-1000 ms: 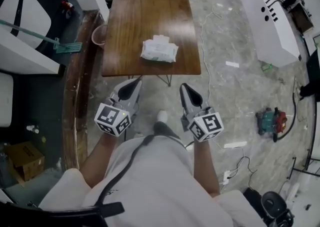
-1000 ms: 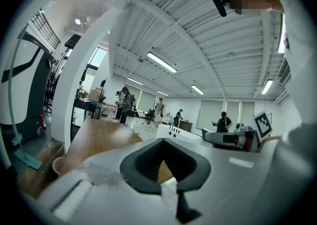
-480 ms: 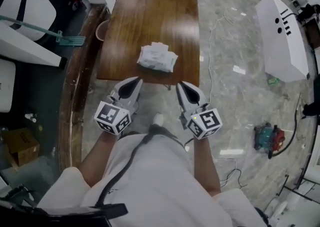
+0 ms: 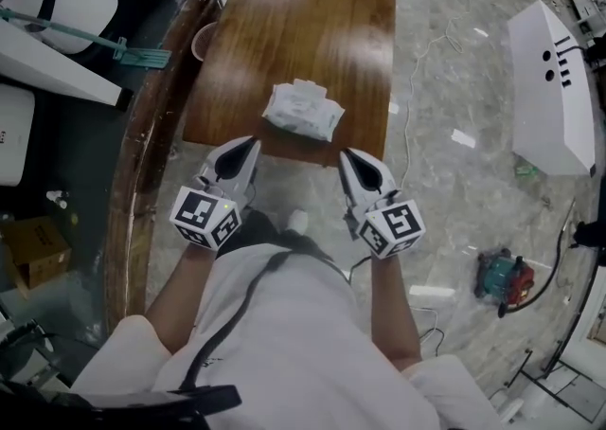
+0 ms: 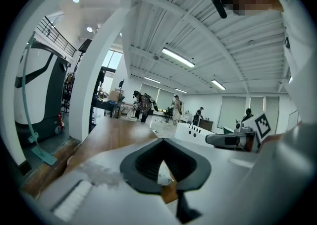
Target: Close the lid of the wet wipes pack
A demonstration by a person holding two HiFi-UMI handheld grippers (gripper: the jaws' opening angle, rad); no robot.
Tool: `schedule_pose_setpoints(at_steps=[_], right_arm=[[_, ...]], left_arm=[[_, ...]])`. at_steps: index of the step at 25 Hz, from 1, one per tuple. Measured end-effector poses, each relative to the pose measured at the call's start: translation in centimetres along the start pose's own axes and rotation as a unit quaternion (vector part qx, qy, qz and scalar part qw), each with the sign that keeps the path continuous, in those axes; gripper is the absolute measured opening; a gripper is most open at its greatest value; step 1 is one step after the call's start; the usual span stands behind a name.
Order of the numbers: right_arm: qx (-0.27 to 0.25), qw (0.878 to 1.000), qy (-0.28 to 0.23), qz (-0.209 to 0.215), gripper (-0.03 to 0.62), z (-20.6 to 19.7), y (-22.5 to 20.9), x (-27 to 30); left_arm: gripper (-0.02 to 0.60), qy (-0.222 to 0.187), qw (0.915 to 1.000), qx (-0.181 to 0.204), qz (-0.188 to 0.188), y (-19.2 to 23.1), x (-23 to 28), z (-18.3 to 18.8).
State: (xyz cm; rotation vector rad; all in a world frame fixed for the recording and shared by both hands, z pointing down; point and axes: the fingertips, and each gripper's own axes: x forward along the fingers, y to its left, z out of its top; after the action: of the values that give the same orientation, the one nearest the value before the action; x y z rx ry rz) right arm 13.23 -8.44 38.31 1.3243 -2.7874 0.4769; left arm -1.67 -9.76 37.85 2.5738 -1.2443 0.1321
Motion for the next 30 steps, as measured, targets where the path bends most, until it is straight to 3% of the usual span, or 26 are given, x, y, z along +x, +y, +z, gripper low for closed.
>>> schedule_pose_setpoints(at_steps=[6, 14, 22, 28, 30], right_arm=[[0.001, 1.000, 0.010, -0.008, 0.009, -0.2, -0.5, 2.2], [0.006, 0.999, 0.006, -0.054, 0.009, -0.3, -1.9, 5.5], [0.007, 0.996, 0.021, -0.092, 0.009, -1.6, -5.7, 8.0], [0.010, 0.995, 0.042, -0.087, 0.011, -3.1, -8.1, 10.3], [0.006, 0.995, 0.056, -0.076, 0.037, -4.0, -8.5, 11.4]], left_arm=[[0.003, 0.009, 1.0000, 0.001, 0.000, 2.7, 0.7, 0.1], [0.003, 0.023, 0.9984, 0.011, -0.051, 4.3, 3.1, 0.3], [0.003, 0.049, 0.9934, -0.015, -0.103, 5.0, 6.4, -2.2], [0.003, 0.074, 0.9910, -0.005, -0.111, 5.9, 9.3, -4.7], [0.003, 0.083, 0.9901, -0.001, -0.113, 6.1, 10.2, -5.5]])
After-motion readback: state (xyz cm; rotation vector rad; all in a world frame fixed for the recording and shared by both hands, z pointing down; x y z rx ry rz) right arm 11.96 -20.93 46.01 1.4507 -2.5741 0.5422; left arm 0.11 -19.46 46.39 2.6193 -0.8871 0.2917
